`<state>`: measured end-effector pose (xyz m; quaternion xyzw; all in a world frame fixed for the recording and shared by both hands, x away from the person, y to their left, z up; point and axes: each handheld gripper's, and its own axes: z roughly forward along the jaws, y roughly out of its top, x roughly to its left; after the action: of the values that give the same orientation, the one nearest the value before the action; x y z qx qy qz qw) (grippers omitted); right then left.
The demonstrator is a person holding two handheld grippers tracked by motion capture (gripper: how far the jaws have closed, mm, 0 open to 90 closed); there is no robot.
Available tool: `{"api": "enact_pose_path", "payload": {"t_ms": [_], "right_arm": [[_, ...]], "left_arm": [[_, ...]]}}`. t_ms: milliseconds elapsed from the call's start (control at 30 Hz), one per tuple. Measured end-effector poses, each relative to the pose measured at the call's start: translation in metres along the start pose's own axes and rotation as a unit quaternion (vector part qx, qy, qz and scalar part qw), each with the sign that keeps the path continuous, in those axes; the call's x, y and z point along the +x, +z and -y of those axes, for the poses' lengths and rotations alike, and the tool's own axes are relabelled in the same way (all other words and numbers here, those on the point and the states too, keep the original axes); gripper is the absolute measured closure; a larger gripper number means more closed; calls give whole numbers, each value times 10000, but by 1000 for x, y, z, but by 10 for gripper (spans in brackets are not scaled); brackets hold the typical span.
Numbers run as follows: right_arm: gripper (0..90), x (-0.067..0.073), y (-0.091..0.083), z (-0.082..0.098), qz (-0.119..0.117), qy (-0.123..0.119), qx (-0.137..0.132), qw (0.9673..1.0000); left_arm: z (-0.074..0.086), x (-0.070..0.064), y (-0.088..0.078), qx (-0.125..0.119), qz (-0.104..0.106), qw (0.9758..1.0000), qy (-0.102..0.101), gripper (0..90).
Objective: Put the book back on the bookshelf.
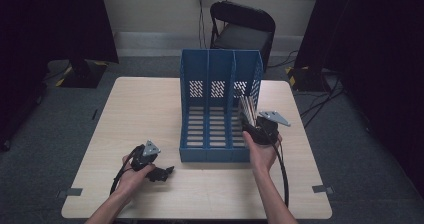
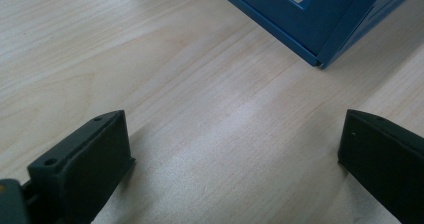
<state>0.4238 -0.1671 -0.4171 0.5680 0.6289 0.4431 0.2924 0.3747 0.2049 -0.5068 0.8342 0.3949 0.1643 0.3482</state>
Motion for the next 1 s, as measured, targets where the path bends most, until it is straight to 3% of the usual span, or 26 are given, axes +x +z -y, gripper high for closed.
{"api": "enact_pose_path", "payload": {"t_ms": [367,1000], "right_arm": [[275,-5,-6,0,-520,-37,94,9986],[175,-24,-33,3,-1010,-235,206,9944]], "left_arm": [[1,1,-1,3,29,10000,9,0],[1,3,-1,3,-28,10000,-17,0]]}}
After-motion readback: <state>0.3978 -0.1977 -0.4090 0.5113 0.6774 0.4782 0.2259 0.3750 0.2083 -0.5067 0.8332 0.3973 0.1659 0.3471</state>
